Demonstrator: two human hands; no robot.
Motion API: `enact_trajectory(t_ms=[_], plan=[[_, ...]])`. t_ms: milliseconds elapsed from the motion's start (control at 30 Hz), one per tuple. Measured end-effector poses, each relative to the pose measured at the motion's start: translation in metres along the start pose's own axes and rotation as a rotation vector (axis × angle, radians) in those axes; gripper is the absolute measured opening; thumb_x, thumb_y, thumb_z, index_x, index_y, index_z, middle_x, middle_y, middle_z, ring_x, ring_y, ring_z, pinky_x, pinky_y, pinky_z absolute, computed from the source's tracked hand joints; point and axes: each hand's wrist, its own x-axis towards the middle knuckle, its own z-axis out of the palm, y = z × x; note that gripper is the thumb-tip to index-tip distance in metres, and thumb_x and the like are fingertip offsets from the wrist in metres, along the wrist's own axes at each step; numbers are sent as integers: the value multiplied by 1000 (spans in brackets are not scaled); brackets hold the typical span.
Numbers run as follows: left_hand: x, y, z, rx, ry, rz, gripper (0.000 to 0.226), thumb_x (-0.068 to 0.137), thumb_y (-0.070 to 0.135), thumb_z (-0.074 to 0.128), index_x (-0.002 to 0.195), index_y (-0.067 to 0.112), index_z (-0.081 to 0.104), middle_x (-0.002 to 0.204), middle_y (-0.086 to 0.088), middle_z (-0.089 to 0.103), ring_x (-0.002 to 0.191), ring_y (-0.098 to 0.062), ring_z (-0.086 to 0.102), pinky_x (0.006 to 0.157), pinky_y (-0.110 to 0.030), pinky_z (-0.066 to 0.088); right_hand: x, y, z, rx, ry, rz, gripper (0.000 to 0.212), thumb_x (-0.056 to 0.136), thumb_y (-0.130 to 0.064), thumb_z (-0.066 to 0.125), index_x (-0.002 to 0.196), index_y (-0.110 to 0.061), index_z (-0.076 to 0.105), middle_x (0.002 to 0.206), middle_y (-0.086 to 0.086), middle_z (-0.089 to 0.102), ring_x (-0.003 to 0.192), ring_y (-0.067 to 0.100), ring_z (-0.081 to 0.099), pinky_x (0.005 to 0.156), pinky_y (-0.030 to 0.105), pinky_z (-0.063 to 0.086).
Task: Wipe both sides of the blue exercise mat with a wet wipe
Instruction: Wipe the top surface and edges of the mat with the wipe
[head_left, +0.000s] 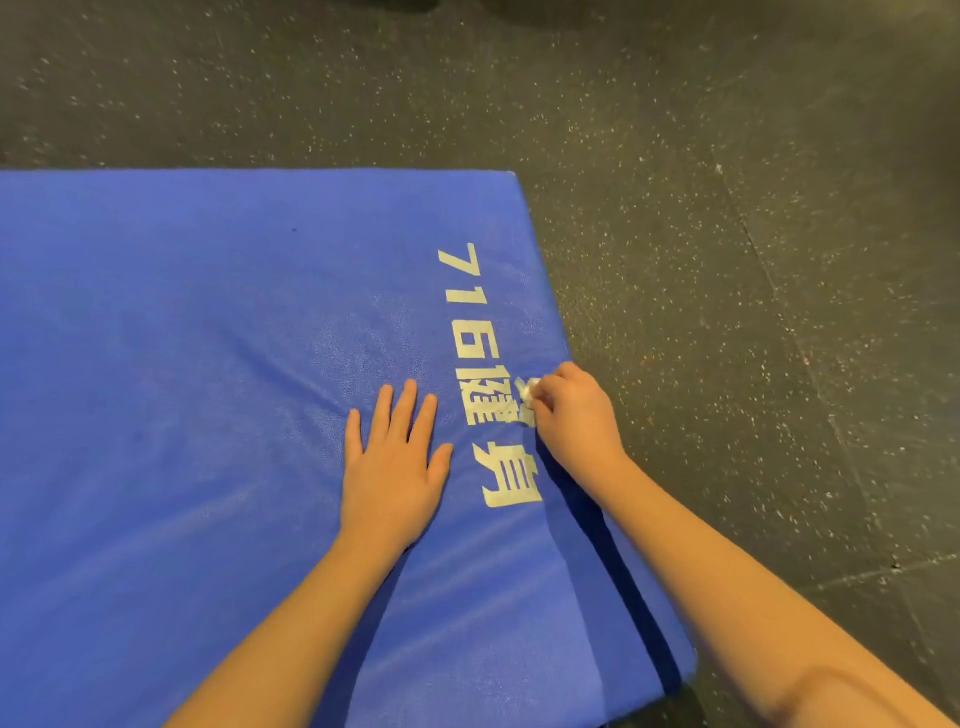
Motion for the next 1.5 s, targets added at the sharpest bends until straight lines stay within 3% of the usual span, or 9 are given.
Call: enact_trajectory(t_ms=[200,400,567,733,933,1067,1167,1333,1500], plan=[[-2,-3,4,-20,21,-6,66,93,50,20,147,18,40,158,-3,29,148,-25,19,117,-53,12,-53,22,-15,3,-158,-203,6,85,-9,64,82,-6,69,82,5,53,80,28,53,65,37,44],[-2,-5,8,-18,11,-11,67,93,51,18,148,19,37,159,-3,27,148,-25,16,118,-52,9,-25,29,-12,30,-15,81,9,85,-5,60,85,-1,69,89,11,57,83,27,53,62,27,28],[-1,-4,8,-10,26,-3,67,93,51,18,148,18,39,158,-5,29,148,-26,19,117,-53,11,-91,27,-21,105,-114,-51,7,79,-6,63,74,-8,68,74,-6,46,71,22,52,61,26,32],[-2,-2,10,18,-6,-5,64,94,48,23,148,17,39,157,-5,29,147,-27,19,116,-54,11,-93,34,-18,92,-94,6,7,82,-7,65,78,-7,71,76,-2,50,69,18,49,60,28,35],[-28,23,-14,36,-235,-16,56,102,46,20,154,28,15,163,2,2,150,-24,-3,117,-51,2,-84,22,0,89,38,131,10,86,-10,64,79,-6,71,78,2,52,75,23,52,59,27,34],[-82,32,-11,28,-292,96,59,90,49,26,129,23,63,141,-1,54,131,-28,49,105,-53,40,-121,16,-16,162,-29,124,17,87,-13,63,72,-7,69,65,-9,37,66,14,42,54,15,26],[-82,30,-19,18,-313,59,54,88,47,32,118,23,70,131,-1,62,121,-28,59,92,-55,50,-145,18,-22,160,-120,50,14,86,-12,62,74,-9,69,66,-10,36,68,13,41,59,24,29],[-92,40,-29,-12,-339,39,90,75,56,-14,154,29,18,162,7,8,150,-18,2,119,-44,5,-127,17,-22,147,2,229,13,86,-13,63,83,-6,73,80,6,55,80,25,54,65,32,39],[-112,33,-24,-81,-227,46,92,75,59,-11,153,27,23,162,6,13,150,-18,5,119,-43,4,-180,-7,-18,187,-91,93,25,84,-25,56,72,-6,68,73,6,53,69,27,55,61,33,40]])
